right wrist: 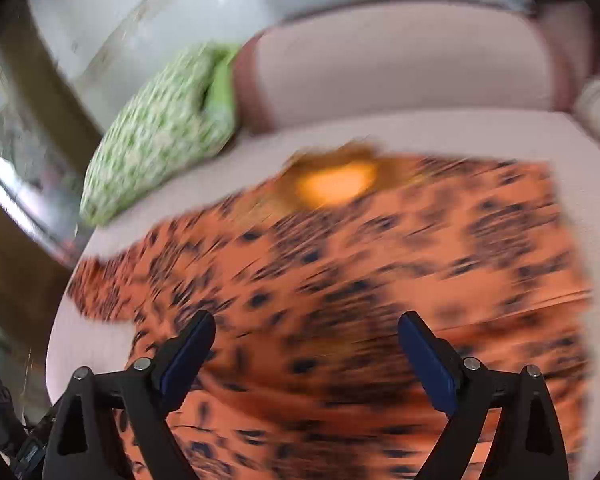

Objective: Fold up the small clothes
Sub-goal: 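Fold the grasped sleeve across the blouse body and release with the right gripper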

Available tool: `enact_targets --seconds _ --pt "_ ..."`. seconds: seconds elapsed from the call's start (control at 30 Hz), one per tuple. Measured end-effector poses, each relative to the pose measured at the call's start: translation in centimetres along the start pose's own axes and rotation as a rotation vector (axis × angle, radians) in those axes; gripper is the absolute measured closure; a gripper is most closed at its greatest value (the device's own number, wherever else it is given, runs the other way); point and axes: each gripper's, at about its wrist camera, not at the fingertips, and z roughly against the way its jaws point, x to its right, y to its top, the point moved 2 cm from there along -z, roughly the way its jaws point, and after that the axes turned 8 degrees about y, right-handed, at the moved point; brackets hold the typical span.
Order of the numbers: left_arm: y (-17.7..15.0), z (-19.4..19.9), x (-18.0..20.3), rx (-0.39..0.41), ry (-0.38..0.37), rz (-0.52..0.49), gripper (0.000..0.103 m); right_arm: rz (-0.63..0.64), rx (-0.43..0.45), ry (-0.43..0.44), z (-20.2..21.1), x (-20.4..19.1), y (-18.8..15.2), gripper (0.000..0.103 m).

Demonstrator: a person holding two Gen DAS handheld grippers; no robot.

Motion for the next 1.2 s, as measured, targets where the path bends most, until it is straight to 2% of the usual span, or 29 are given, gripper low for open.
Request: enact_targets --seconds 0.07,0.13,0.17,0.23,0.33,0.43,0.53,0.6,0.63,0.67,0.7,0.77,0.8,0.83,0.87,0.93,1.0,1.03,1.07,1.1,1.13,1.17,1.2 --pt "0.7 0.4 1.1 0.032 -0.011 -0.028 0.0 -0.041 0.061 -0.039 2.8 4.4 1.1 0.009" --pt "2.1 0.3 2.8 0.058 -0.035 -0.077 0.0 -0.093 0.089 -0.081 4.0 7.8 2.0 0.009" --pt "3.1 -0.4 4.1 0.056 -0.048 -0.108 0.0 -0.148 0.096 -0.094 4.9 11.1 2.3 0.009" --pt "4.5 -2.3 6.2 0.033 -0.087 -0.143 0.0 -0.22 0.088 -0.079 5.1 14.9 3.5 0.009" --pt "5.7 -5.8 9.6 -0.009 -0.115 -0.212 0.0 -0.264 0.075 -0.041 4.3 18.4 5.1 0.011" --pt "6.3 -8.1 12.3 0.0 -0.11 -0.294 0.0 -0.261 0.06 0.011 2.5 20.1 7.6 0.017" --pt "6.1 -11.3 13.5 -0.047 -0.079 -0.329 0.0 -0.273 0.018 0.035 -0.3 21.2 8.8 0.023" --pt "5.5 -13.0 13.5 -0.084 -0.059 -0.33 0.0 -0.289 -0.032 0.062 -2.7 21.9 9.5 0.043" --pt "5.0 -14.1 13.4 -0.109 -0.047 -0.335 0.0 -0.29 -0.063 0.068 -3.6 22.0 9.5 0.075" --pt "4.6 -15.0 13.2 -0.127 -0.028 -0.346 0.0 -0.286 -0.101 0.076 -4.7 22.2 9.2 0.089" --pt "4.2 -15.6 13.1 -0.138 -0.001 -0.357 0.001 -0.257 -0.112 0.064 -4.8 21.6 9.2 0.091" --pt "3.8 -16.5 12.9 -0.135 0.025 -0.367 0.001 -0.169 -0.068 0.006 -4.0 20.4 9.7 0.096" --pt "3.7 -16.5 12.8 -0.121 0.033 -0.372 0.001 -0.129 -0.004 -0.059 -2.7 19.8 10.2 0.097" --pt "3.5 -16.5 12.9 -0.118 0.04 -0.38 0.001 -0.116 0.02 -0.102 -2.1 19.9 10.2 0.097" --pt "3.4 -16.4 13.2 -0.117 0.043 -0.39 0.001 -0.118 -0.002 -0.163 -2.5 20.6 9.9 0.095" --pt "3.4 -16.0 13.5 -0.121 0.029 -0.398 0.001 -0.192 -0.153 -0.134 -4.7 22.3 8.5 0.094" --pt "3.7 -15.1 13.6 -0.087 0.02 -0.402 0.001 -0.217 -0.059 -0.094 -2.8 22.1 8.0 0.093" --pt "3.8 -14.6 13.5 -0.07 0.023 -0.403 0.001 -0.231 -0.021 -0.056 -1.8 21.7 7.8 0.093" --pt "4.0 -14.2 13.3 -0.063 0.019 -0.396 0.001 -0.266 0.008 0.008 -0.7 21.0 7.4 0.089" --pt "4.1 -13.9 13.2 -0.061 0.011 -0.385 0.001 -0.281 0.015 0.039 -0.4 20.5 7.1 0.084" --pt "4.1 -13.7 13.0 -0.066 0.007 -0.372 0.001 -0.289 0.003 0.061 -0.3 20.0 6.6 0.071" --pt "4.2 -13.7 12.9 -0.073 0.004 -0.364 0.001 -0.298 -0.027 0.075 -0.6 19.4 5.8 0.052" --pt "4.2 -13.6 12.7 -0.077 0.0 -0.357 0.001 -0.309 -0.044 0.078 -0.8 19.2 5.1 0.039"
